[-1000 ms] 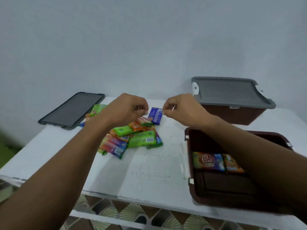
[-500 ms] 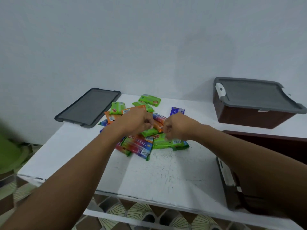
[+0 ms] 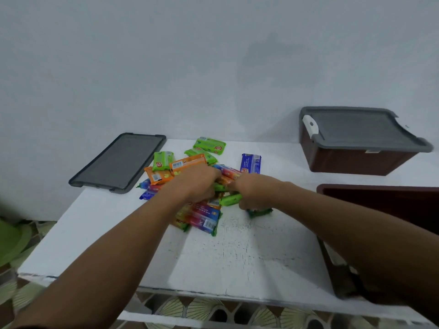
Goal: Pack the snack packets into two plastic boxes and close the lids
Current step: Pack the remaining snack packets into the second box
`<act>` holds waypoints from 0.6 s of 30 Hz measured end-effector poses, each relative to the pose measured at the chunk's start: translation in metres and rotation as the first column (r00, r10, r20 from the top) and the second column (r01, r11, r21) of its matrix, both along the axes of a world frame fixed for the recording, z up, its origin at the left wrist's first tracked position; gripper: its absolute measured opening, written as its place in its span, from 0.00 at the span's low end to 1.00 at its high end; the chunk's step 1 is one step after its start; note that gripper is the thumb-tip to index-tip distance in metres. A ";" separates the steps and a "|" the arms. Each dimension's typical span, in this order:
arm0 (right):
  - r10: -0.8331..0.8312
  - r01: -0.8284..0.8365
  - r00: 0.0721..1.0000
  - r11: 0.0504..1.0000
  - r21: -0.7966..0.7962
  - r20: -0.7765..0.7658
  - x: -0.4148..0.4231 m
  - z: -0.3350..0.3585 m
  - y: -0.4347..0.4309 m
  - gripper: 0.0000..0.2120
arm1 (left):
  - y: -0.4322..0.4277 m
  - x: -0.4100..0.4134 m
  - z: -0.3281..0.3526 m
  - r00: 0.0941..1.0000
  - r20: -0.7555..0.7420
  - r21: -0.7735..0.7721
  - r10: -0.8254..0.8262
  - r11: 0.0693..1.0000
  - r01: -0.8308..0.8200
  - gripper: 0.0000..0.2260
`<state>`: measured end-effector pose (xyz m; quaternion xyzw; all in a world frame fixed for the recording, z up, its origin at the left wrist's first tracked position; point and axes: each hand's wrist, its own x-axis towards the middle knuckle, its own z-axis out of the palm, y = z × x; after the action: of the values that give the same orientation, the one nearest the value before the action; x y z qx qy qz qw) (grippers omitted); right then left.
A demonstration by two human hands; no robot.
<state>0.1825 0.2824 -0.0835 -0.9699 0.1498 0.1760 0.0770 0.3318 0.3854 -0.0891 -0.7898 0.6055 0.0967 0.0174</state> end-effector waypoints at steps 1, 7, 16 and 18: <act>-0.011 0.011 1.000 1.000 0.005 0.009 0.000 0.005 -0.003 0.16 | 0.000 0.002 0.005 1.000 -0.011 0.000 0.003 1.000 -0.003 0.14; -0.028 0.015 0.994 0.993 0.117 0.110 -0.023 0.048 -0.027 0.14 | 0.005 0.011 0.038 0.987 -0.140 -0.109 0.078 0.990 -0.093 0.10; -0.197 0.112 0.937 0.952 0.286 0.290 -0.091 0.094 -0.083 0.11 | 0.000 -0.035 0.094 0.758 -0.643 -0.238 0.110 0.912 -0.335 0.04; -0.205 0.106 0.930 0.944 0.313 0.306 -0.115 0.100 -0.097 0.09 | -0.011 -0.053 0.096 0.732 -0.676 -0.222 0.084 0.924 -0.311 0.05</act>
<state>0.0678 0.1853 0.0163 -0.9485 0.1842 0.0222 0.2569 0.2787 0.3749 0.0064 -0.7578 0.4916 0.2687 -0.3343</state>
